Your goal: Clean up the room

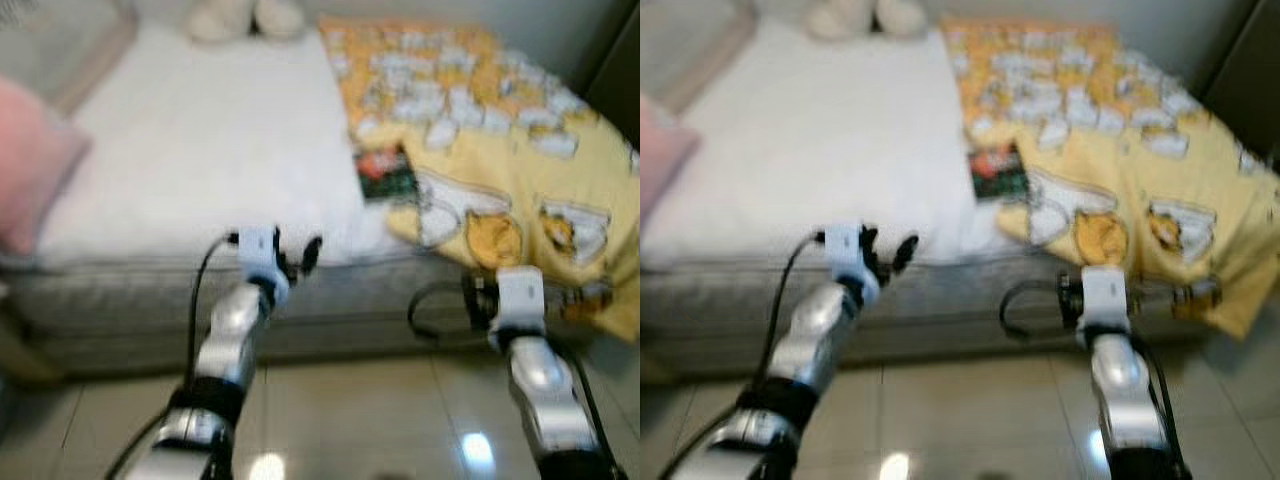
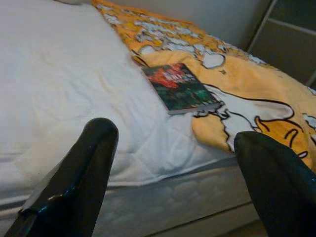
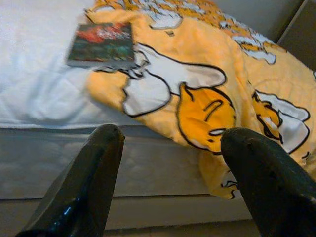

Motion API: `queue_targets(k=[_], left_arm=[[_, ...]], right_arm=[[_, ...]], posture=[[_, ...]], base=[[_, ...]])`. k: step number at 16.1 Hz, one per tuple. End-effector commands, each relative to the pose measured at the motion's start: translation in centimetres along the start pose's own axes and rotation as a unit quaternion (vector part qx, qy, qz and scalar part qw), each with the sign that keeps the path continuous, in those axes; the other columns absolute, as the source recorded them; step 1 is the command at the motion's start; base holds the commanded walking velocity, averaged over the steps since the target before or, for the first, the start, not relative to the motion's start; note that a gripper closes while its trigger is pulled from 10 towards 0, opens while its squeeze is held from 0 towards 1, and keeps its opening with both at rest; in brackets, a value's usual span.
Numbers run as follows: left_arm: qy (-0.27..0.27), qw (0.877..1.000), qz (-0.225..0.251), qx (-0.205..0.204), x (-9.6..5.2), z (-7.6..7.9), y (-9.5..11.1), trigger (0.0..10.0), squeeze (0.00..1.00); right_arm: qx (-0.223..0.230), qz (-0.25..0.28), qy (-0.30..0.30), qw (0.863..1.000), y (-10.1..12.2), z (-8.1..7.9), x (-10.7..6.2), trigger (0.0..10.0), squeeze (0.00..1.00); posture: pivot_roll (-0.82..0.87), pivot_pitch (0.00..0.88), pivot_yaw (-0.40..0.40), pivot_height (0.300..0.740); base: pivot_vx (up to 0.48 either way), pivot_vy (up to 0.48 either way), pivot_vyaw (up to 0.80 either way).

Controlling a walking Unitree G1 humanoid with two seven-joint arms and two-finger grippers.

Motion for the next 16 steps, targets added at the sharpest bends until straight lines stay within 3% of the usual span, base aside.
queue_targets(k=[1,6,8,13,16], left_arm=[[-0.014,1.000,0.002,0.005,0.4,1.0,0.3,10.0,0.00],[-0.014,1.000,0.002,0.005,0.4,1.0,0.3,10.0,0.00],[-0.016,1.000,-0.010,0.022,1.1,1.9,-0.1,10.0,0.00],[-0.005,1.000,0.008,0.023,1.2,1.3,0.6,10.0,0.00],[0.003,0.999,0.006,0.033,1.3,0.9,0.6,10.0,0.00]], right_arm=[[0.001,0.003,-0.009,1.000,0.2,0.8,0.1,10.0,0.00],[0.001,0.003,-0.009,1.000,0.2,0.8,0.1,10.0,0.00],[0.110,0.024,-0.053,0.992,1.2,0.6,0.5,10.0,0.00],[0.125,0.029,-0.053,0.990,1.3,0.4,0.4,10.0,0.00],[0.130,0.032,-0.050,0.990,1.3,0.2,0.4,10.0,0.00]], posture=[[-0.15,0.000,-0.007,0.740],[-0.15,0.000,-0.007,0.740],[-0.15,0.000,0.040,0.740],[-0.16,0.000,0.048,0.740],[-0.16,0.000,0.052,0.740]], base=[[0.334,-0.341,0.00],[0.334,-0.341,0.00],[0.343,-0.332,0.00],[0.000,0.000,0.00],[0.353,0.325,0.00]])
Point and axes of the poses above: a point about 5 cm out from each wrist's last joint towards the gripper, its own x axis pointing out of the wrist towards the gripper, its own y axis along the axis of the wrist's last joint, z = x × y, the point moved 4 cm from there along x, pointing out of the wrist towards the gripper, and after that the axes turned 9 degrees about -x, right-handed, at the moved point
